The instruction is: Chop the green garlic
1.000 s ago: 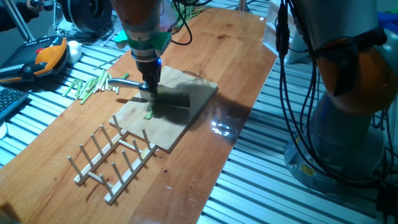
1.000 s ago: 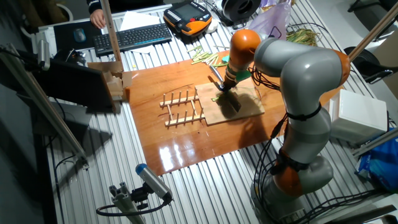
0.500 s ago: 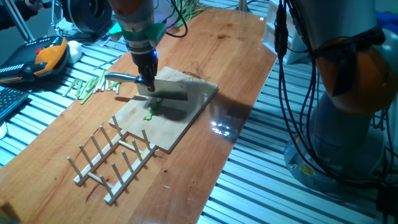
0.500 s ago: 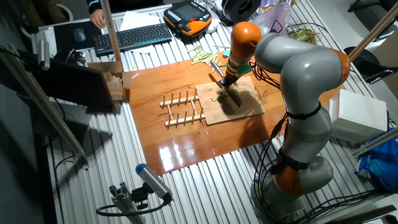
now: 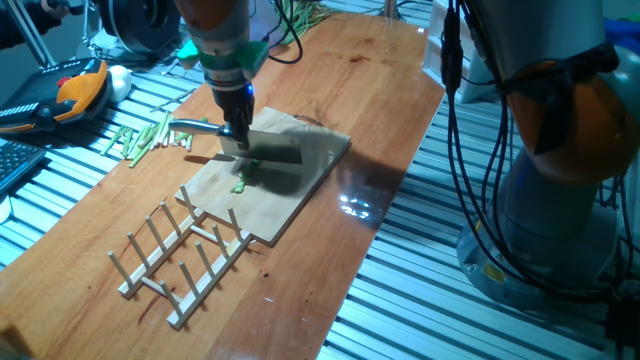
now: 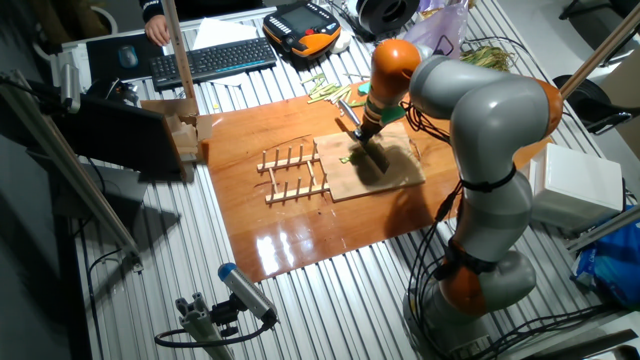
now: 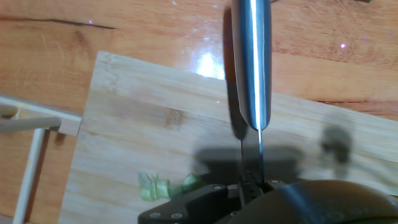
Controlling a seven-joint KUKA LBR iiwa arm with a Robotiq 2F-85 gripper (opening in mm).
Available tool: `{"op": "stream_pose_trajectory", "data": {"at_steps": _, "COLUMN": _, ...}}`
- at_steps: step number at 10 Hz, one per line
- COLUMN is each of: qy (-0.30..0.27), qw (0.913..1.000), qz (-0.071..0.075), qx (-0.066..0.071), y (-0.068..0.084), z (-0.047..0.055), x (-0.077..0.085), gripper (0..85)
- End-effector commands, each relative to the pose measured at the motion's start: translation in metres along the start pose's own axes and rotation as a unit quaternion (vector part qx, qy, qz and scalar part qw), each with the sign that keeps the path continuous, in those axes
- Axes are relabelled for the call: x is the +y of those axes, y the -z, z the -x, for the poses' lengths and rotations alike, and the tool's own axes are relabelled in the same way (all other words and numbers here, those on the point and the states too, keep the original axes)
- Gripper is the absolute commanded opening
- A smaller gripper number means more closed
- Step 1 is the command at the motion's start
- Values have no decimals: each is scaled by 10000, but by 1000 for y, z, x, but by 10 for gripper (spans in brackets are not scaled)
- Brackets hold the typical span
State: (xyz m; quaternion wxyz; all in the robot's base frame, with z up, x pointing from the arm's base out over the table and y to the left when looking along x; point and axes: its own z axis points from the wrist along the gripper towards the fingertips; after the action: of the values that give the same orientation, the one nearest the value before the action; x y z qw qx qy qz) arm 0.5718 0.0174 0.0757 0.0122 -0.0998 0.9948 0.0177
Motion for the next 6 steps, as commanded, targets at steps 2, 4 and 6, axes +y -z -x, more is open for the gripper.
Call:
{"op": "stream_pose_trajectory", "data": {"at_steps": 2, "qy": -33, "qw": 10000, "qz": 12, "qx": -39, "y": -8, "z": -7, "x": 4, "gripper": 0}}
{"op": "stream_pose_trajectory", "data": {"at_steps": 4, "qy": -72, "qw": 10000, "qz": 32, "qx": -58, "y": -11, "z": -12, "x": 8, "gripper": 0}}
{"op": "stream_pose_trajectory", "data": {"at_steps": 6, "qy": -87, "qw": 9999, "qz": 48, "qx": 25, "y": -1, "z": -11, "x": 8, "gripper": 0}}
